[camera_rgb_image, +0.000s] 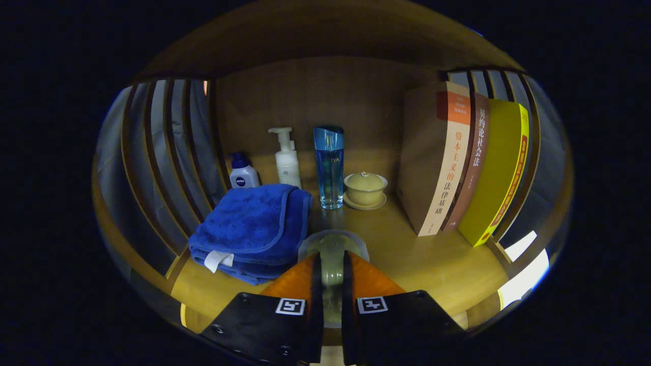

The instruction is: Pull open the drawer, take out the items inside it, and place them on the countertop above the cabinet.

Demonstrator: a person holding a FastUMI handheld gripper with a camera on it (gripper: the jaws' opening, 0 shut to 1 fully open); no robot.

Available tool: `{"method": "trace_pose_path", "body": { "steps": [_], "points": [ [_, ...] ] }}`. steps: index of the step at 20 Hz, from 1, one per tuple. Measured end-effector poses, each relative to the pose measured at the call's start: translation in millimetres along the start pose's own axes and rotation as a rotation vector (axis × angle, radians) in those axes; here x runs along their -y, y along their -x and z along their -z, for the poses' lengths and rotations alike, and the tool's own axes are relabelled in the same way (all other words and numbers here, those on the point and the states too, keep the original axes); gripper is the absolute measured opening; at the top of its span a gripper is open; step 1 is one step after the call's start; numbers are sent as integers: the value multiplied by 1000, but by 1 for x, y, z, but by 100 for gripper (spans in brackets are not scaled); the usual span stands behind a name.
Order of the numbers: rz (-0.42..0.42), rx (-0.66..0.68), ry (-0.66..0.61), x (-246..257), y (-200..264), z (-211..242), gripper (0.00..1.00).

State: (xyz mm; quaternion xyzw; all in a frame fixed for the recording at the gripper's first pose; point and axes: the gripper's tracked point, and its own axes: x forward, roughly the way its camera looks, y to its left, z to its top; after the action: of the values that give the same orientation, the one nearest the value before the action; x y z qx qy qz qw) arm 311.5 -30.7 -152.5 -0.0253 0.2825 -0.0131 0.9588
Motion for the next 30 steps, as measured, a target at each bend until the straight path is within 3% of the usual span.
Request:
{"method": "trace_pose_path", "body": {
  "steps": [10,12,20,30],
  "points": [
    [-11,-75,-126,0,-6,29,35],
    [-28,-64,-133,-5,-4,25,42],
    [-75,17,-84,-18,15,5,95],
    [-121,232,-72,-25,119,-23,99]
  ]
}}
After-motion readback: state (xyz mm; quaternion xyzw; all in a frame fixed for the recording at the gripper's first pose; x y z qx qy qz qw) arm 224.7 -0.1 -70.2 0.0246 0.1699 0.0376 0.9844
